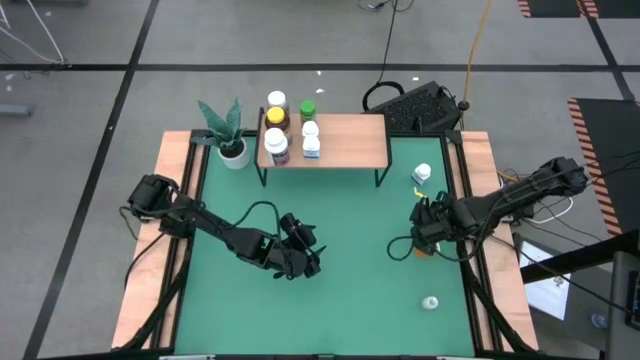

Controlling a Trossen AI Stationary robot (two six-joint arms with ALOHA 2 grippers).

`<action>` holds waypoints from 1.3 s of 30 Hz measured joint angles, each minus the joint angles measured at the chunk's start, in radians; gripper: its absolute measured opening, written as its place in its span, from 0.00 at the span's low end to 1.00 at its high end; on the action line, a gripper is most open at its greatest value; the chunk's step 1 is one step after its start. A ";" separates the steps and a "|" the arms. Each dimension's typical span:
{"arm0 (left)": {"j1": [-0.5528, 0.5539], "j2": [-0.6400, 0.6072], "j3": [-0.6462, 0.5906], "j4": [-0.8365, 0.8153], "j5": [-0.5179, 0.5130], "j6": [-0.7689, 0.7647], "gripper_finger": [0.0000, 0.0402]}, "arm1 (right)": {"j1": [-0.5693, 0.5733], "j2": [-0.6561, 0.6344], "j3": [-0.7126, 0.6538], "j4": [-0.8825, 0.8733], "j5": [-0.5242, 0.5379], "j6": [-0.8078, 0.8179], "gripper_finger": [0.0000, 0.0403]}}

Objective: Pick and place medicine bottles onto shelf by color
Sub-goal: Put the black white pill bottle on the shelf

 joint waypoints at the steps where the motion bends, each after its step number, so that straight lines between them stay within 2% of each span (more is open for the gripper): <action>1: -0.002 0.000 0.000 0.000 0.000 0.000 0.78 | -0.009 0.000 -0.016 0.009 -0.016 -0.006 0.56; 7: -0.006 0.000 0.000 0.001 0.000 0.004 0.78 | -0.048 0.000 -0.090 0.041 -0.050 -0.008 0.57; 13: -0.003 0.000 0.000 0.002 0.000 0.004 0.78 | -0.061 0.000 -0.100 0.057 -0.053 -0.044 0.55; 18: 0.002 0.000 0.000 0.002 0.000 0.004 0.78 | -0.061 0.000 -0.100 0.059 -0.103 -0.055 0.48; 25: 0.001 0.000 0.000 0.002 0.000 0.004 0.78 | -0.060 0.000 -0.100 0.072 -0.104 -0.053 0.36; 33: 0.002 0.000 0.000 0.002 0.000 0.004 0.78 | -0.060 0.001 -0.090 0.173 -0.110 -0.025 0.37; 39: 0.009 0.000 0.000 0.002 0.000 0.005 0.78 | -0.062 0.001 0.020 0.298 -0.184 -0.077 0.37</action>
